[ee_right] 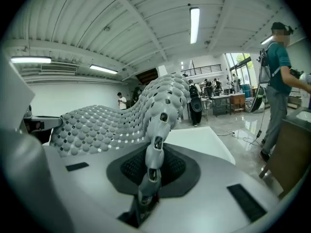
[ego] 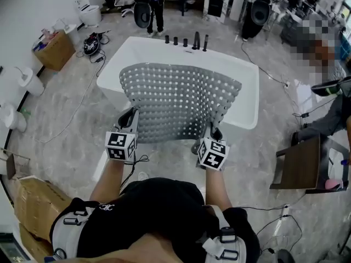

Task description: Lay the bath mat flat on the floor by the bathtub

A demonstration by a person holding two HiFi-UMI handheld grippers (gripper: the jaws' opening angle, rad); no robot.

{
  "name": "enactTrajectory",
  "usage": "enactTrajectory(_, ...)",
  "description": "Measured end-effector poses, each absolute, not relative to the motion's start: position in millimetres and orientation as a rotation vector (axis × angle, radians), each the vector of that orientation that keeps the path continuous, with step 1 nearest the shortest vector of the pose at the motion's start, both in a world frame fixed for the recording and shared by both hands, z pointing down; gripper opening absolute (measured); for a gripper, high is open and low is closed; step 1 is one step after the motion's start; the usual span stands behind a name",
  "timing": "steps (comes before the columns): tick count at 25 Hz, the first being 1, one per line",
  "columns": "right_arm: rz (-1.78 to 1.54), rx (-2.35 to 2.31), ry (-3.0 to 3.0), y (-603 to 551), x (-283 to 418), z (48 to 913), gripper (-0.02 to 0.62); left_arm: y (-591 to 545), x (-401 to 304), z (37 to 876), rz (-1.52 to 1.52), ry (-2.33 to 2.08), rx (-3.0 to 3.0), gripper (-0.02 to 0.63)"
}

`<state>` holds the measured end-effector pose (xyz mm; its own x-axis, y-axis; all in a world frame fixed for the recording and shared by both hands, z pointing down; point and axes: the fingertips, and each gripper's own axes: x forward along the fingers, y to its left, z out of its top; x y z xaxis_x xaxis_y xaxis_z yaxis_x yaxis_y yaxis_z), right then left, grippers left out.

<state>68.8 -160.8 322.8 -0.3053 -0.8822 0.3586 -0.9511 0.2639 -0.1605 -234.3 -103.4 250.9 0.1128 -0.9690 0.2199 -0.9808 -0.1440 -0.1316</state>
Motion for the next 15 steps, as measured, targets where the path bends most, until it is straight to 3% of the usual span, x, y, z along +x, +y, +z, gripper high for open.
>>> enactTrajectory(9,0.600,1.853,-2.179,-144.4,19.6,332.8,0.037,-139.7,-291.0,269.3,0.432,-1.798,2.420,0.038)
enactTrajectory(15,0.653,1.868,-2.040,-126.2,23.2,365.0,0.037,-149.2,-284.2,310.3,0.468,-1.625,2.446,0.038)
